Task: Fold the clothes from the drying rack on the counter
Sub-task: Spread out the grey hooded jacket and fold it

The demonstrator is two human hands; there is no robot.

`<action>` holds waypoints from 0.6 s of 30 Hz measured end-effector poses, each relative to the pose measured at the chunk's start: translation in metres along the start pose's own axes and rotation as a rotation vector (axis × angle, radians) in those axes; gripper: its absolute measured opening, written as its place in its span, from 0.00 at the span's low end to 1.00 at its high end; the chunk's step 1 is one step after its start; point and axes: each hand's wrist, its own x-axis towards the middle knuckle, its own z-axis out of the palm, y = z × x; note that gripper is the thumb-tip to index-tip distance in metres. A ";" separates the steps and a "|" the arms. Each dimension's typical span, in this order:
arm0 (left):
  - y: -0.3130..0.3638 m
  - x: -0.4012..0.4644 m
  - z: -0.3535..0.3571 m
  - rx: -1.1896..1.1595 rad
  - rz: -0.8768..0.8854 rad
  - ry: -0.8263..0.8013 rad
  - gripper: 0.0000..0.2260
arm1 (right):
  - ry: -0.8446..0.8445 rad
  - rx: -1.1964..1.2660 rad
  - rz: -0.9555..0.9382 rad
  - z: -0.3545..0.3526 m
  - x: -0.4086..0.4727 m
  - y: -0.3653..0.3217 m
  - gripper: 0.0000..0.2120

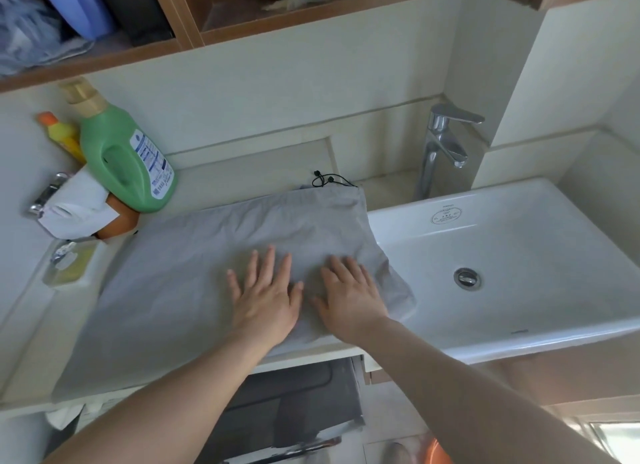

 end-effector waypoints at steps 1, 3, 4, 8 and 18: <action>-0.007 0.001 0.002 -0.004 -0.041 -0.051 0.29 | -0.021 -0.051 0.049 0.003 -0.003 0.006 0.34; -0.020 -0.001 0.008 -0.005 -0.068 -0.153 0.31 | -0.058 -0.098 0.134 0.007 -0.007 0.015 0.39; -0.024 -0.001 0.011 -0.004 -0.063 -0.175 0.32 | -0.074 -0.099 0.175 0.006 -0.007 0.015 0.40; -0.026 0.001 0.013 -0.003 -0.044 -0.189 0.32 | -0.023 -0.104 0.261 -0.013 0.011 0.008 0.39; -0.034 -0.005 0.010 -0.041 -0.119 -0.145 0.33 | -0.085 -0.219 -0.144 0.004 0.041 -0.014 0.34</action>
